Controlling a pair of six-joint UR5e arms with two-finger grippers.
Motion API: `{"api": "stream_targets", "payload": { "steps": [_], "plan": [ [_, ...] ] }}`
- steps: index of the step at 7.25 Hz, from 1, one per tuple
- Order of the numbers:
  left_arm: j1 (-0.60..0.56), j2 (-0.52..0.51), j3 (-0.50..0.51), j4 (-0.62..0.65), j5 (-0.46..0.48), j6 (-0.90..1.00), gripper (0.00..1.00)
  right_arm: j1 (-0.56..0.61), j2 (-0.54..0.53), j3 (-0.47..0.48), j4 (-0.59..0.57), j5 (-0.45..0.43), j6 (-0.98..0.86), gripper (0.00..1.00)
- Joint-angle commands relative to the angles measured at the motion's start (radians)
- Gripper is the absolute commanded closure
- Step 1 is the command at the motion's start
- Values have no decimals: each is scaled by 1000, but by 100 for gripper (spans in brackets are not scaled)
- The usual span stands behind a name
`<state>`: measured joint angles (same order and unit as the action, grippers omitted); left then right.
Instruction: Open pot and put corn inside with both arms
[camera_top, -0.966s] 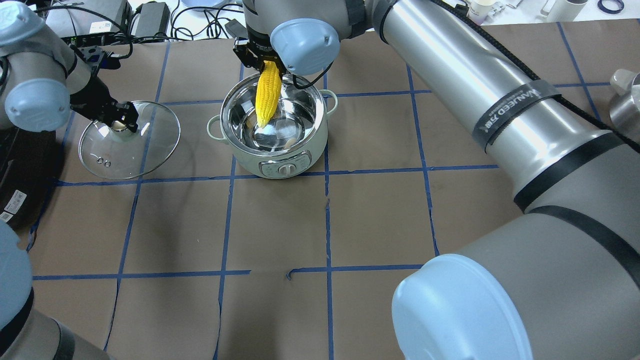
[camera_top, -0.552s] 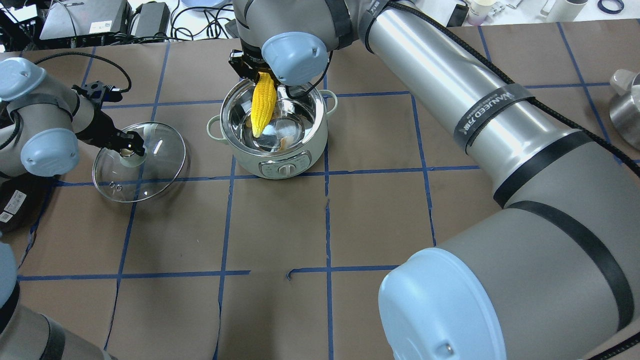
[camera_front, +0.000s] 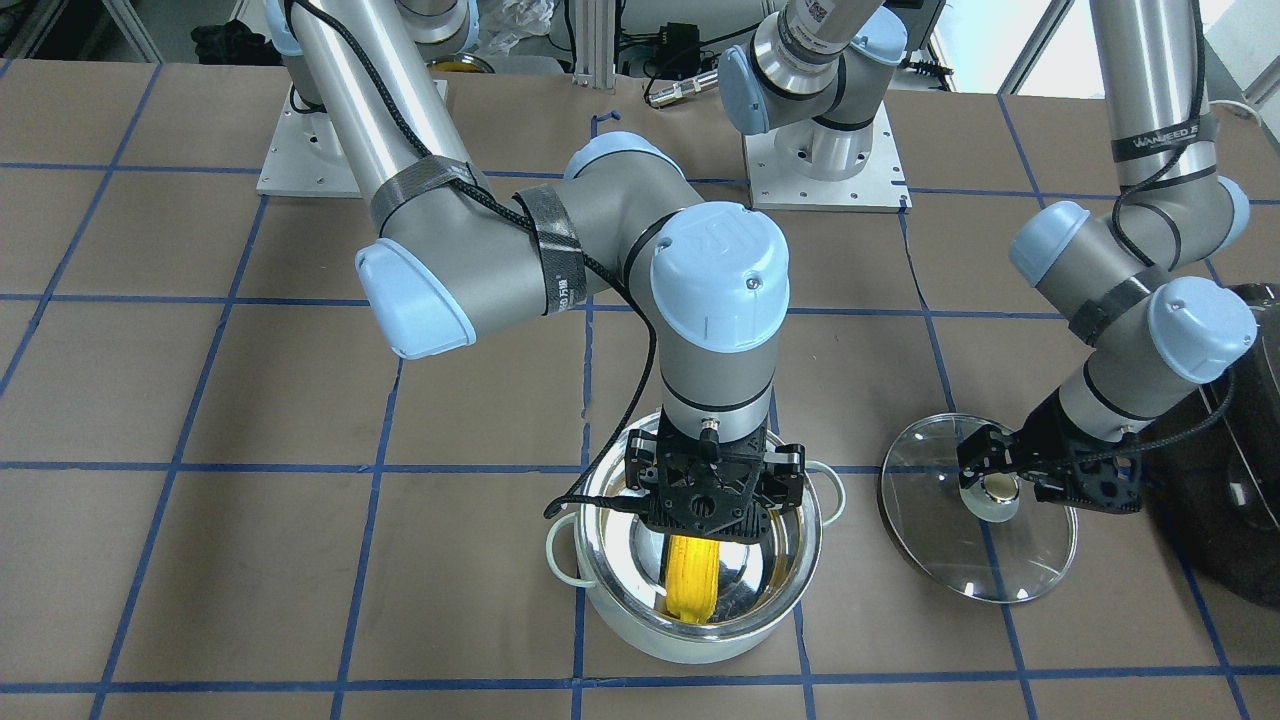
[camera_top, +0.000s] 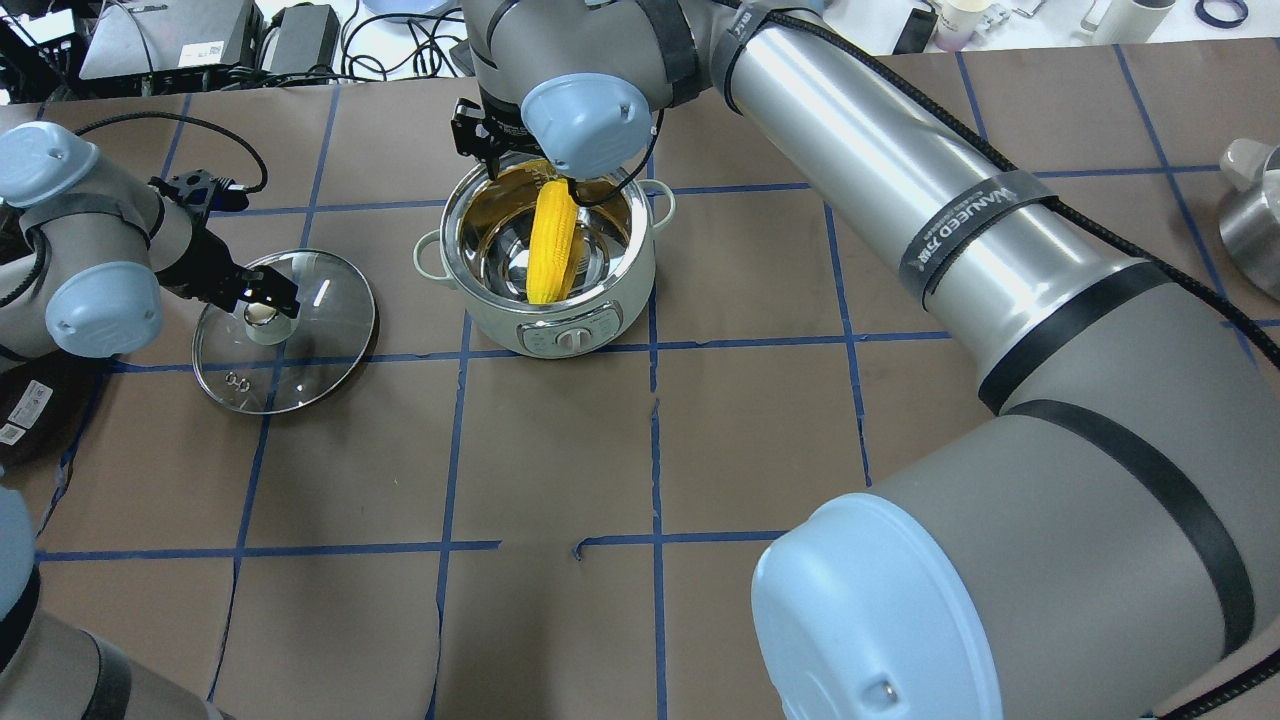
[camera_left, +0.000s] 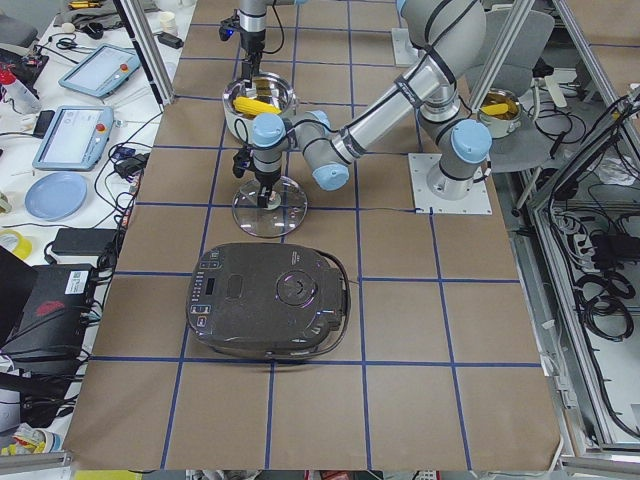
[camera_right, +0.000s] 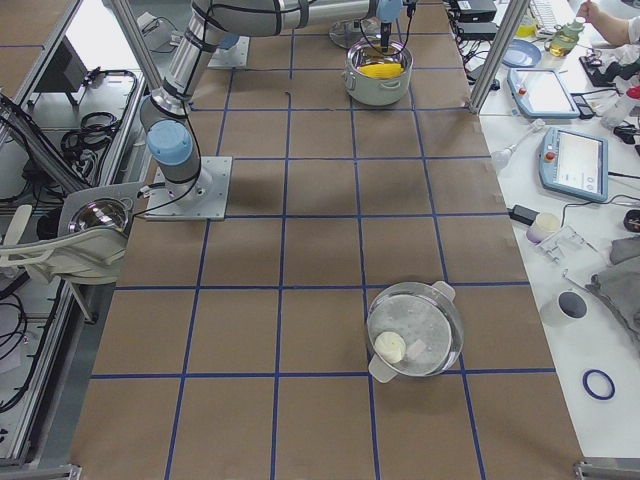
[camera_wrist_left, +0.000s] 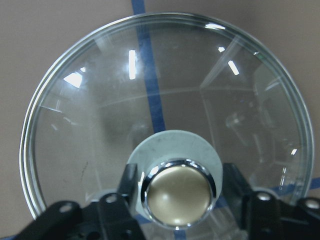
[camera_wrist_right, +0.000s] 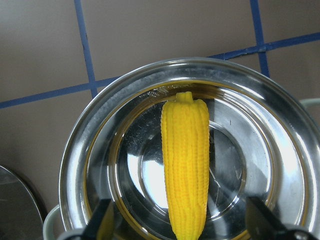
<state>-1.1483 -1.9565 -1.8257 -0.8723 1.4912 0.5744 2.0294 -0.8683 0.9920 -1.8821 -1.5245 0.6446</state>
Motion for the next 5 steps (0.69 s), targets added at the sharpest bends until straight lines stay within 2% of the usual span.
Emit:
{"api": "stream_targets", "payload": {
  "steps": [1, 2, 3, 4, 5],
  "plan": [
    [-48, 46, 176, -296, 26, -33, 0, -8, -32, 8, 8, -6, -60, 0],
    [-59, 79, 298, -509, 15, -74, 0, -50, -67, 8, 88, 3, -125, 0],
    [-77, 105, 413, -650, 18, -109, 0, -120, -119, 13, 162, 7, -207, 0],
    [-147, 134, 469, -724, 18, -230, 0, -177, -168, 17, 225, 3, -358, 0],
    [-242, 169, 483, -726, 29, -357, 0, -240, -205, 20, 277, -9, -464, 0]
  ]
}}
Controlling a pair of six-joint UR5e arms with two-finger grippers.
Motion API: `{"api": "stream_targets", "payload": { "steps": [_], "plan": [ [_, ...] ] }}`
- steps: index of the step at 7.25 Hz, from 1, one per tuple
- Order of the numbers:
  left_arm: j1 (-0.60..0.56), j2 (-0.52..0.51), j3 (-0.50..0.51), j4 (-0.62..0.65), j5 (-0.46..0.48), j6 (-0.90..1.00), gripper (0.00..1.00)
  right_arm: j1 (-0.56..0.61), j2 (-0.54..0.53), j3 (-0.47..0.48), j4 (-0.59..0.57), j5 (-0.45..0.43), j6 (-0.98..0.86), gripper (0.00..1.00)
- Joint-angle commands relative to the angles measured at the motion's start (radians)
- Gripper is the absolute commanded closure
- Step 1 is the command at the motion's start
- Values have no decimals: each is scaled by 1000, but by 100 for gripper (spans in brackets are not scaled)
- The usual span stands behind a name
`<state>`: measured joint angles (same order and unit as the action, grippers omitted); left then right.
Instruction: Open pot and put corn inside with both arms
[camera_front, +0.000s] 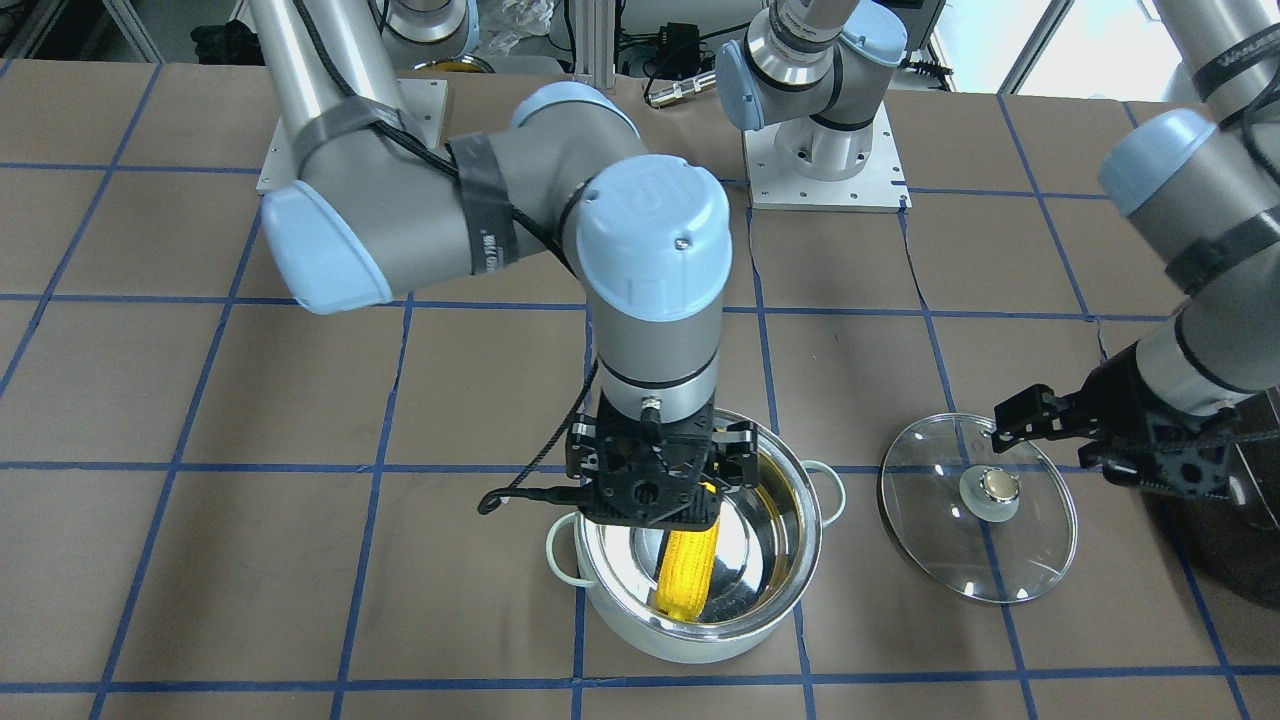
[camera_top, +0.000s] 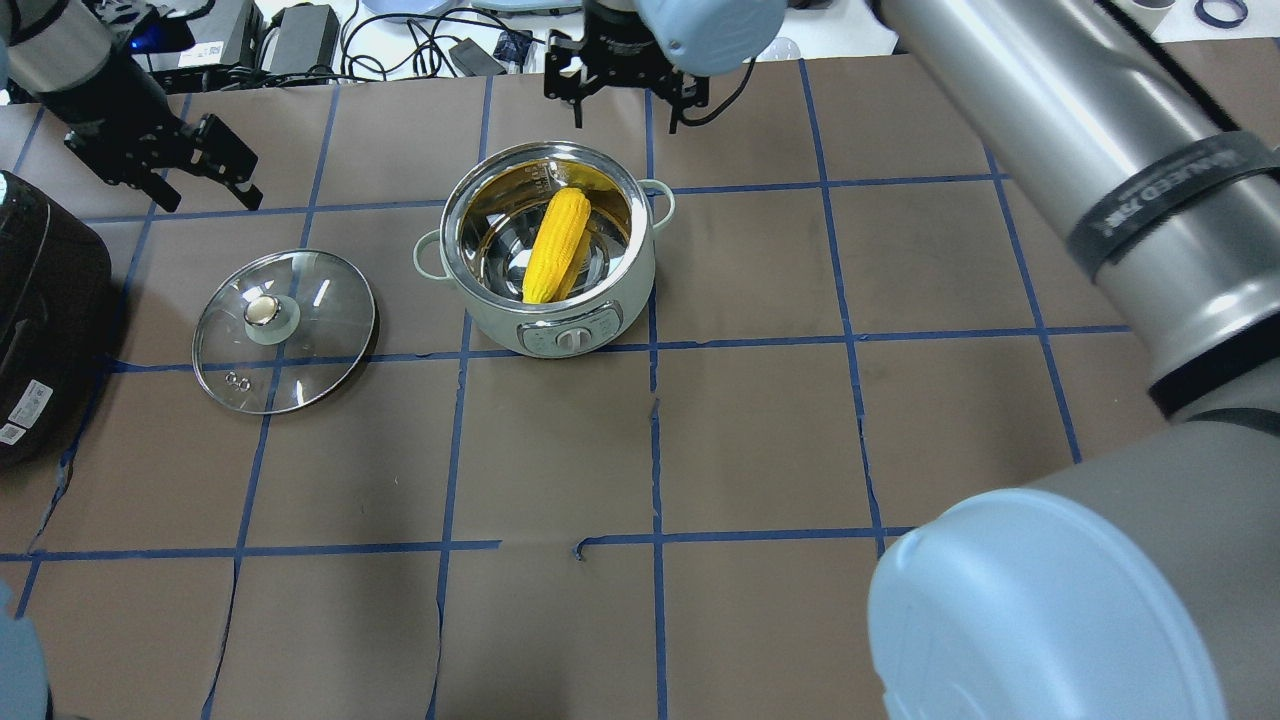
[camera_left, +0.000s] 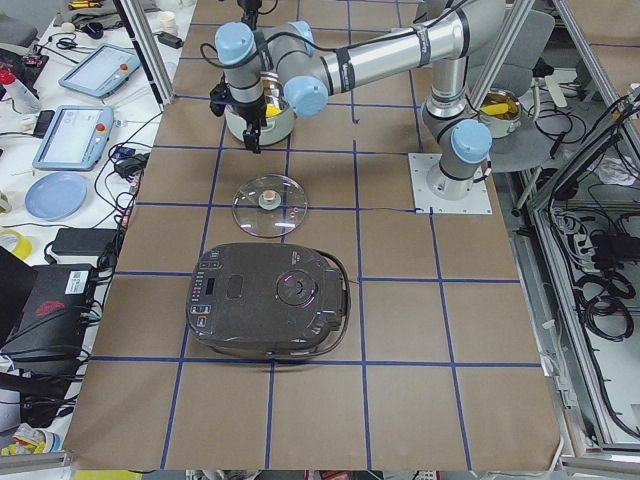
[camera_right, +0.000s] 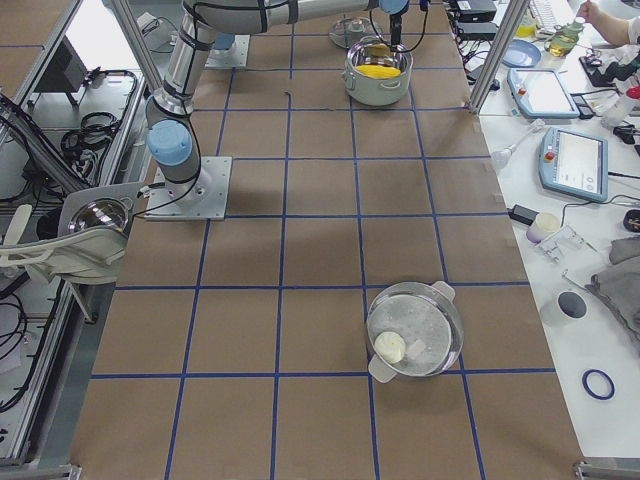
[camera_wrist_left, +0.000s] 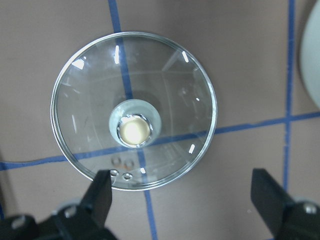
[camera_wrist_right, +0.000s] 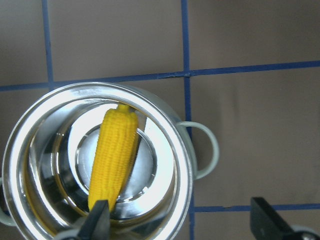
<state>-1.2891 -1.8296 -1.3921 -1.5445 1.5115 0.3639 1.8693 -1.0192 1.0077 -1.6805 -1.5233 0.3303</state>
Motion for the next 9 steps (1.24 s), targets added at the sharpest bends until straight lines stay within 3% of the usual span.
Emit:
{"api": "stream_targets", "payload": {
  "steps": [1, 2, 3, 5, 6, 9],
  "plan": [
    [-180, 77, 56, -54, 13, -280, 0, -167, -90, 21, 134, -12, -259, 0],
    [-250, 116, 44, -46, 28, -360, 0, -250, -157, 96, 152, -9, -345, 1],
    [-306, 145, 22, -20, 60, -396, 0, -280, -264, 240, 143, -12, -399, 1],
    [-325, 235, -132, 48, 84, -427, 0, -274, -483, 502, 99, -5, -367, 1],
    [-320, 259, -187, 111, 79, -425, 0, -271, -521, 503, 85, 5, -361, 0],
    [-237, 263, -176, 95, 52, -419, 0, -269, -515, 503, 82, 12, -378, 0]
  ]
}}
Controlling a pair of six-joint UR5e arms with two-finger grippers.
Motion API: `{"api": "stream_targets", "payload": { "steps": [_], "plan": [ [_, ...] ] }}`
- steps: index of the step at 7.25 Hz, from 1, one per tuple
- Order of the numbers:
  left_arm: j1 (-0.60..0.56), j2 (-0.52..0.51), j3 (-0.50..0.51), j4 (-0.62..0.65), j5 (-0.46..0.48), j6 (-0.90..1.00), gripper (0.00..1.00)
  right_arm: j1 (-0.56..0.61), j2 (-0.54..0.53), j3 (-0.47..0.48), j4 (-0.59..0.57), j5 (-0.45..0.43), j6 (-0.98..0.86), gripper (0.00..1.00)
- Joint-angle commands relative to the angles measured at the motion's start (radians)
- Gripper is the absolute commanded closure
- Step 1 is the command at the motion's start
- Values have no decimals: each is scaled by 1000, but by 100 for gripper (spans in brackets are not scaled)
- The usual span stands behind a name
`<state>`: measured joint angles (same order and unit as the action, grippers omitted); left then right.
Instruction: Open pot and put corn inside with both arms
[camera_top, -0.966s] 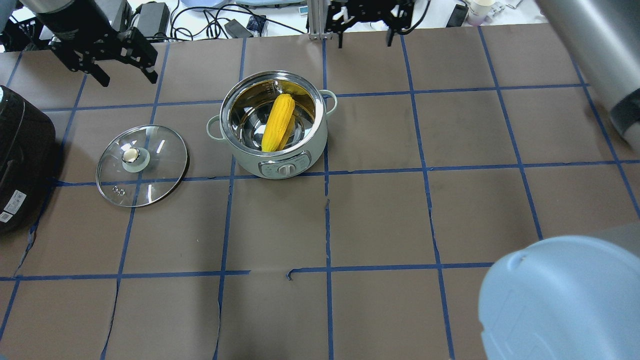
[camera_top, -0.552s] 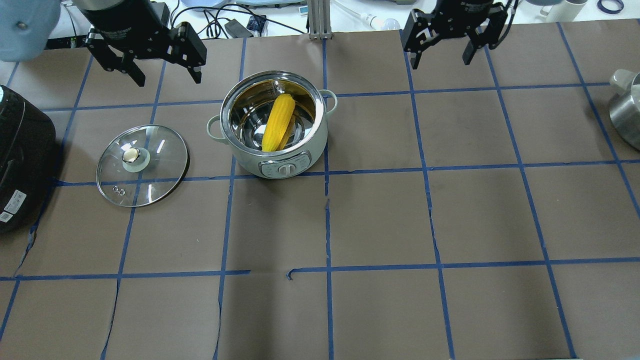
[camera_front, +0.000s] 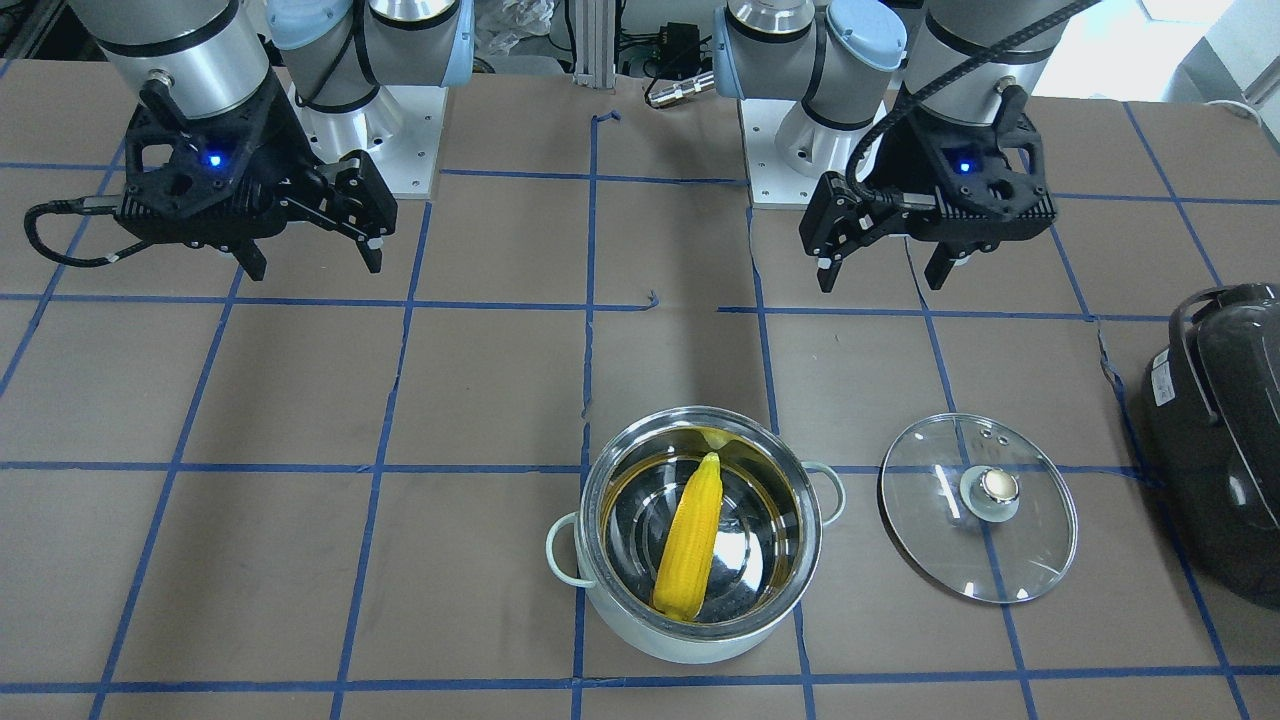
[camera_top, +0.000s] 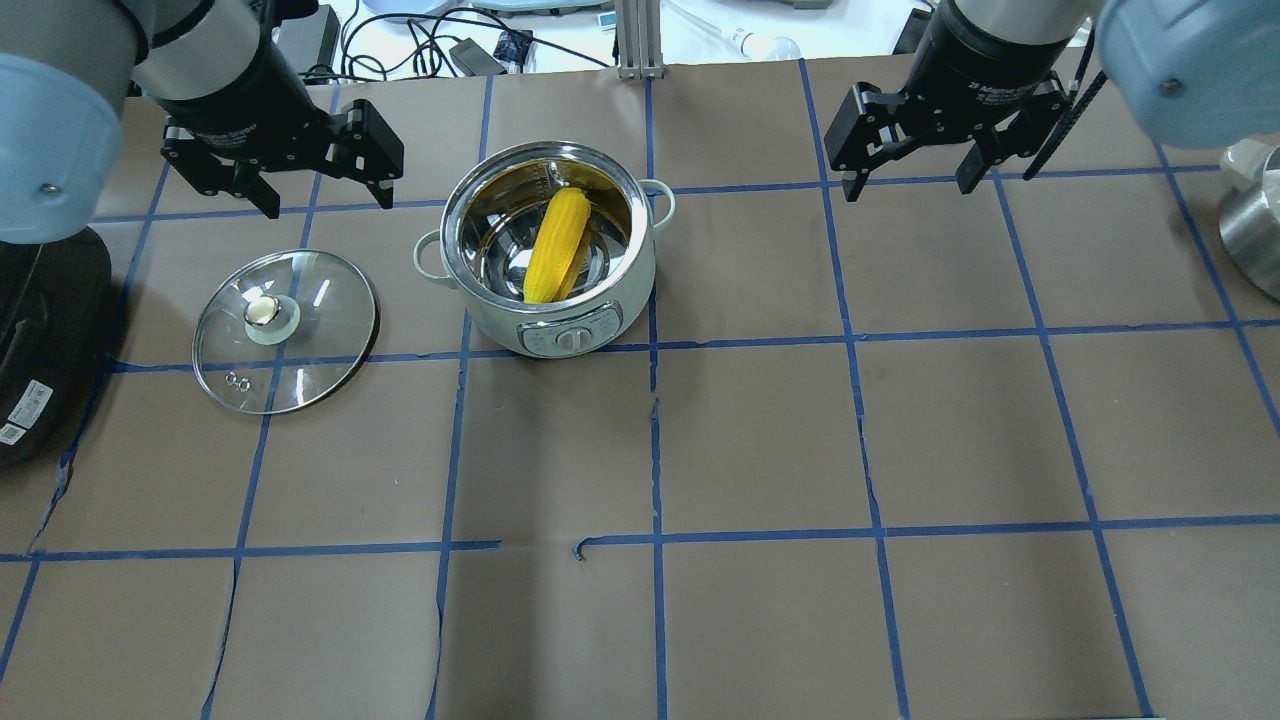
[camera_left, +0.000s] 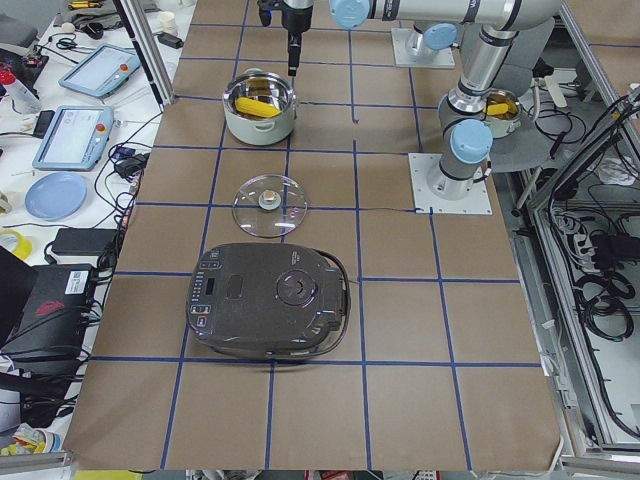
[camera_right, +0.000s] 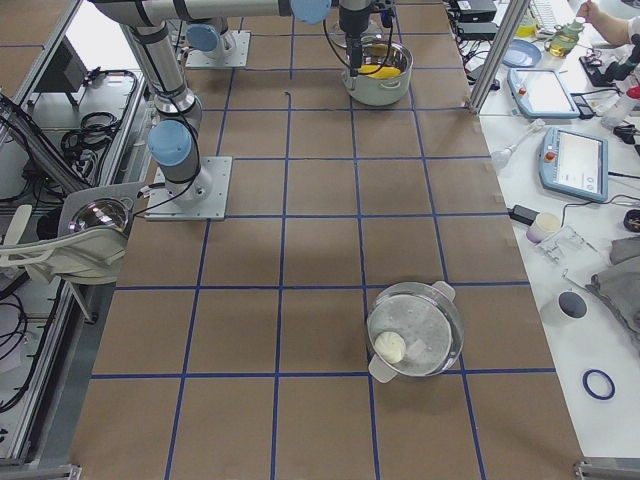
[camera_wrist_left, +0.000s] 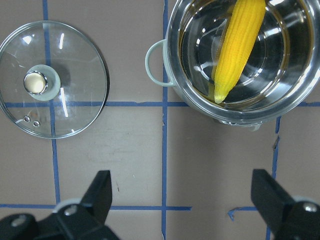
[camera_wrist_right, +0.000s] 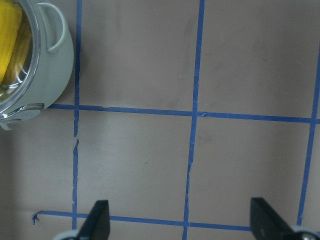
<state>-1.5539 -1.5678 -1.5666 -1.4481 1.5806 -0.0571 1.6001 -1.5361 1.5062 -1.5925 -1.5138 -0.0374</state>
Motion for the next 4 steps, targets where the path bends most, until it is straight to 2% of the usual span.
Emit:
{"api": "stream_targets", "payload": {
  "steps": [1, 4],
  "plan": [
    [25, 2, 0, -6, -13, 2, 0, 4, 1, 5, -6, 7, -10, 0],
    [23, 5, -1, -15, -2, 0, 0, 3, 1, 5, -9, 9, -9, 0]
  ]
}}
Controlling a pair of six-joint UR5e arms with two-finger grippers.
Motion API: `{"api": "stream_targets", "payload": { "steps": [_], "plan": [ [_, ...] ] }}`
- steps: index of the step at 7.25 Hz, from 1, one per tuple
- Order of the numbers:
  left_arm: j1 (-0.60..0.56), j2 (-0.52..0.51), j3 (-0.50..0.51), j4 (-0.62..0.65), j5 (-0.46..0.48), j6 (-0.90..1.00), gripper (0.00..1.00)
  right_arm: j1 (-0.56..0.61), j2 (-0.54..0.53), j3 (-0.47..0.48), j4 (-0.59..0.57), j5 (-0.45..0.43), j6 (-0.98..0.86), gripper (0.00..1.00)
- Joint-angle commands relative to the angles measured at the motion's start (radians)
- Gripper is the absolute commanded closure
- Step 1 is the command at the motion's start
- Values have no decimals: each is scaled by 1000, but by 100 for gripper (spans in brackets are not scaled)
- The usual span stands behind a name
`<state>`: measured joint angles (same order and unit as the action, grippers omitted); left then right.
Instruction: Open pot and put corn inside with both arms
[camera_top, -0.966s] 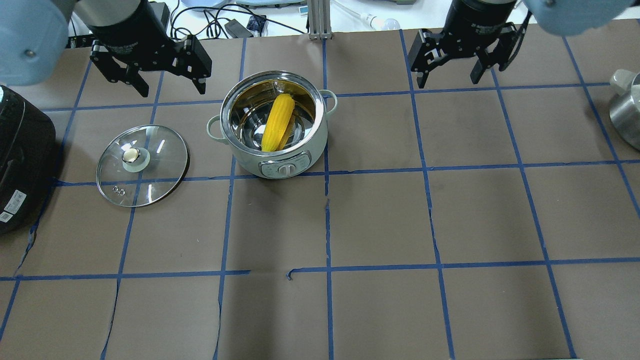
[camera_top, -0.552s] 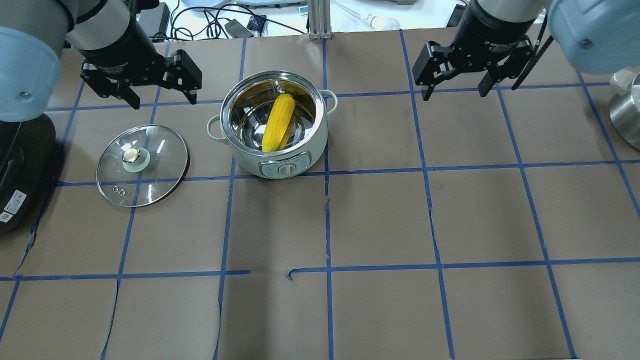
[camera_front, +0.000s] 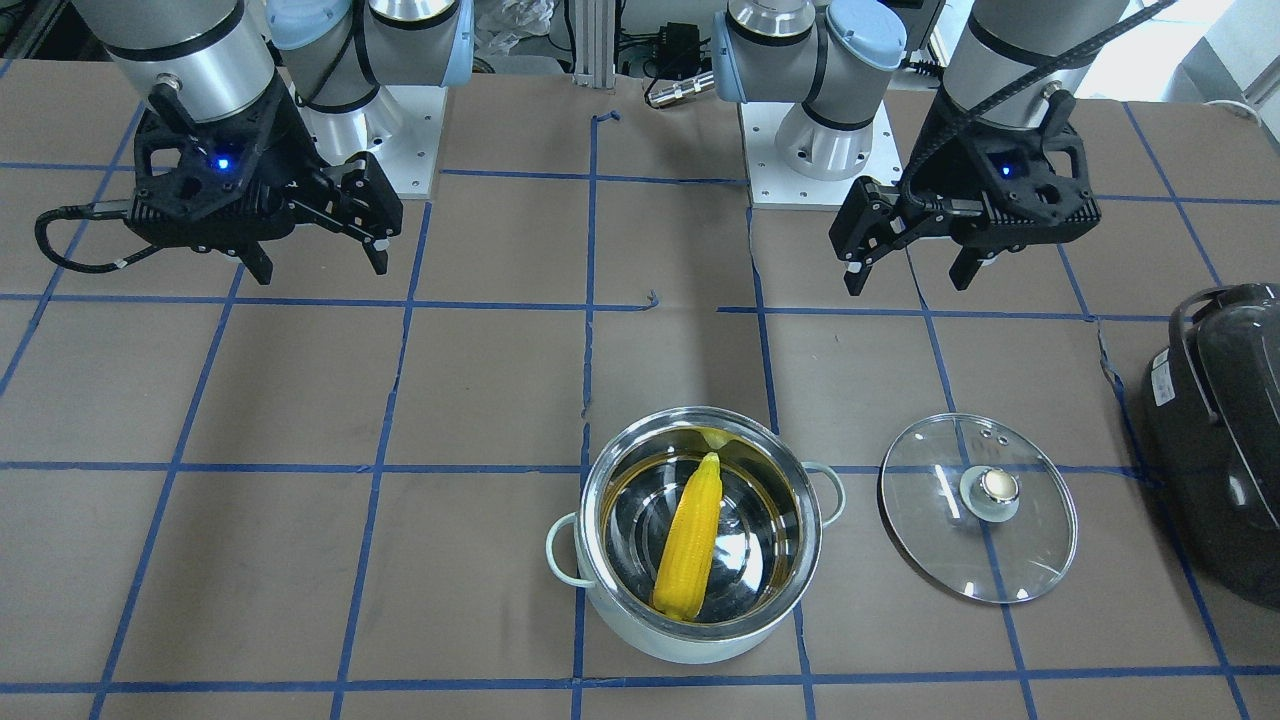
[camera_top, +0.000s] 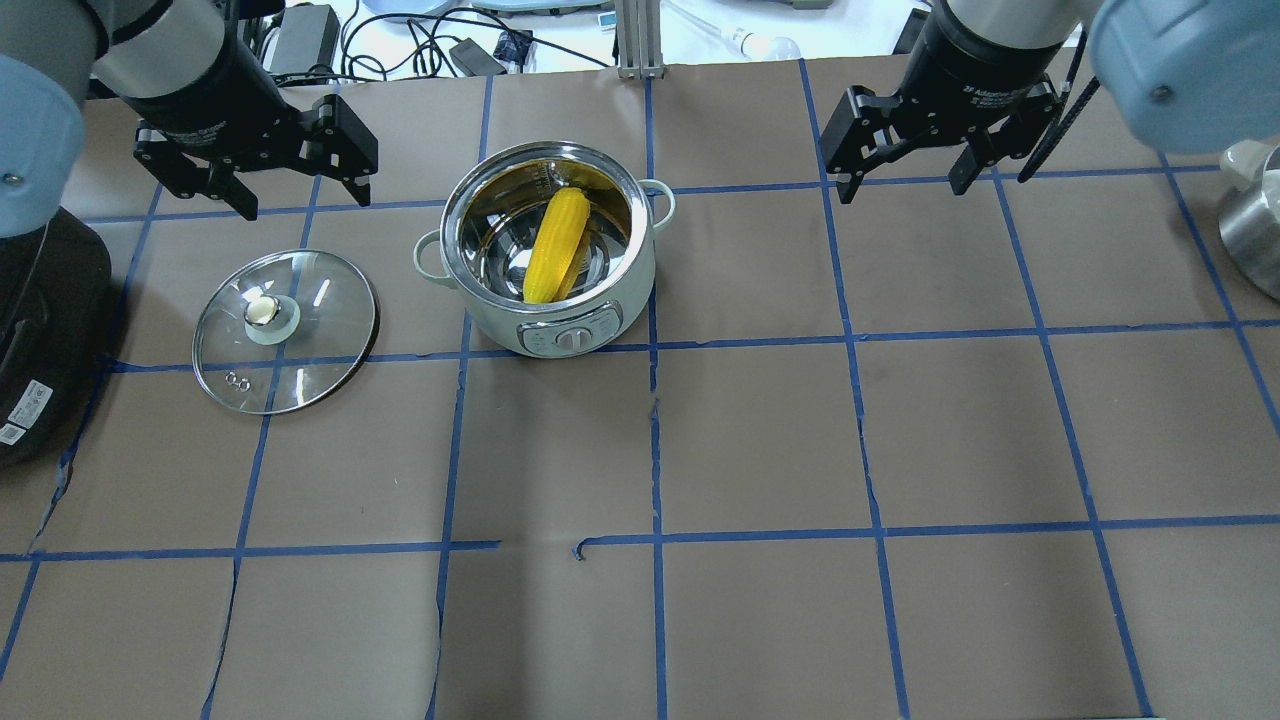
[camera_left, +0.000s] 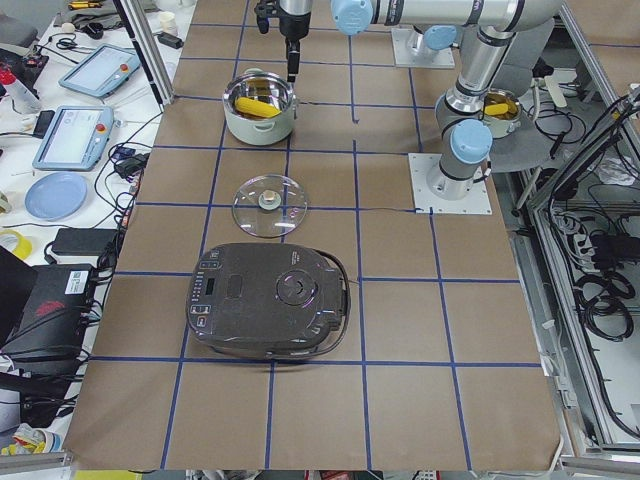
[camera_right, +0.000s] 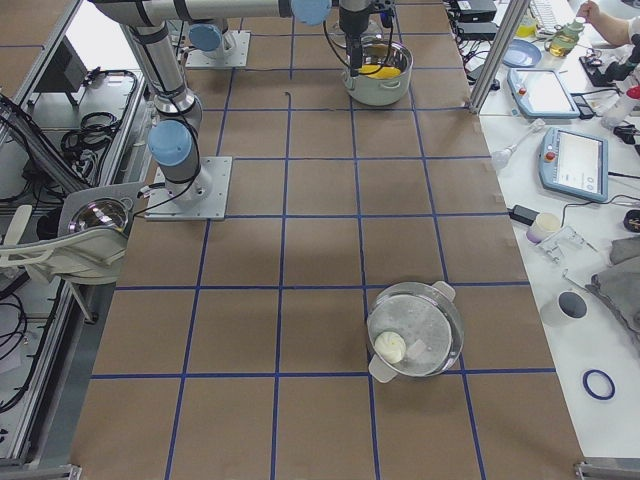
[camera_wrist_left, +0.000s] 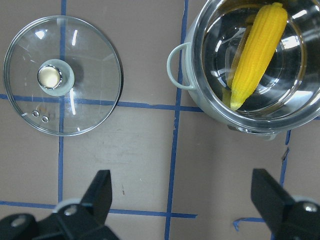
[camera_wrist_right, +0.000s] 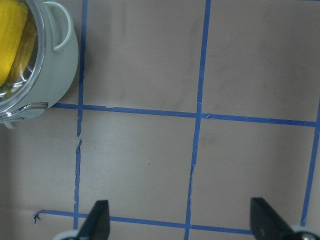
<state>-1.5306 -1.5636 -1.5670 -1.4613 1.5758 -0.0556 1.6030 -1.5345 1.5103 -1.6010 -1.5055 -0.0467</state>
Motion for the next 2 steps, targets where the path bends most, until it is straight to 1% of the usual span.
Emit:
{"api": "stream_targets", "payload": {
  "steps": [1, 2],
  "plan": [
    [0, 0, -1, -2, 1, 0, 0, 0, -1, 1, 0, -1, -1, 0],
    [0, 0, -1, -2, 0, 0, 0, 0, -3, 2, 0, -1, -2, 0]
  ]
}}
